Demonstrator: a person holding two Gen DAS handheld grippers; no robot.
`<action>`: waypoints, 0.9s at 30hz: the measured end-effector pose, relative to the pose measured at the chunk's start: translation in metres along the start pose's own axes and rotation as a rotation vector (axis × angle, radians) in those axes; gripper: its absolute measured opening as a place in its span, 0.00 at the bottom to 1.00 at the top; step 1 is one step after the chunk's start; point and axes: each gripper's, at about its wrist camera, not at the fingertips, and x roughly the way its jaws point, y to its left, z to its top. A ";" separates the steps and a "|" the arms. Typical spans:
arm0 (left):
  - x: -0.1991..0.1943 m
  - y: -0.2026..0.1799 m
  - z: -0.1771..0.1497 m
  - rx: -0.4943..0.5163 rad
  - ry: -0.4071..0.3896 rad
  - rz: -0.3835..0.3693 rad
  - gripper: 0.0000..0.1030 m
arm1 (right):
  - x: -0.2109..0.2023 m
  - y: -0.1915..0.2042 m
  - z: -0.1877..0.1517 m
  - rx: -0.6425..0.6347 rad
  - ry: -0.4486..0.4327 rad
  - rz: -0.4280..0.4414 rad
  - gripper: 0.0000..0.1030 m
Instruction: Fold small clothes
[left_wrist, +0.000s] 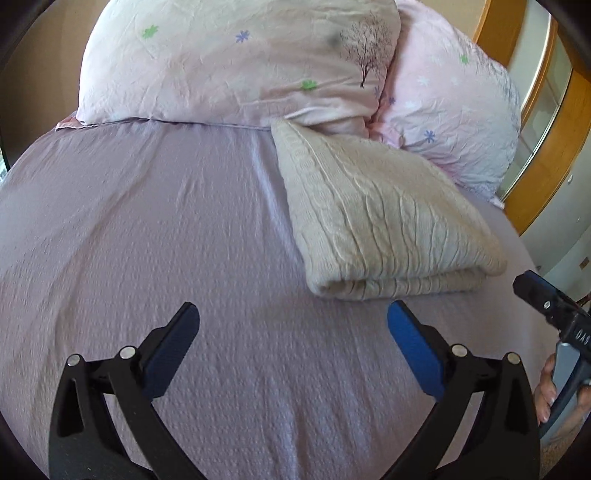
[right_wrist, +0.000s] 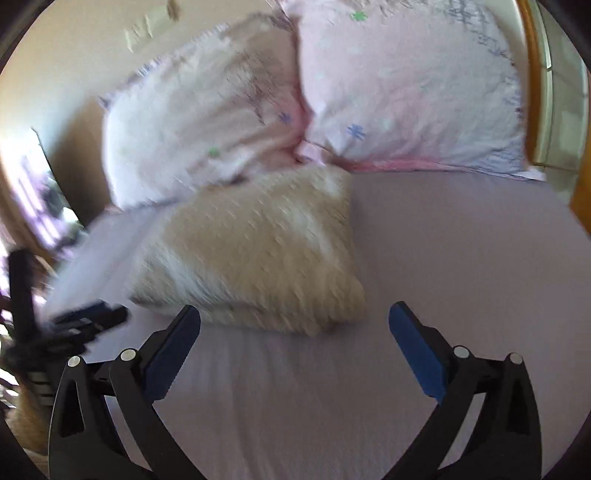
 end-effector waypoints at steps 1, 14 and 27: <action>0.004 -0.003 -0.001 0.018 0.006 0.028 0.98 | 0.005 0.002 -0.004 -0.007 0.016 -0.017 0.99; 0.023 -0.019 -0.010 0.157 0.059 0.161 0.98 | 0.029 0.015 -0.032 -0.067 0.171 -0.095 0.99; 0.022 -0.018 -0.010 0.174 0.063 0.148 0.98 | 0.028 0.015 -0.033 -0.062 0.168 -0.096 0.99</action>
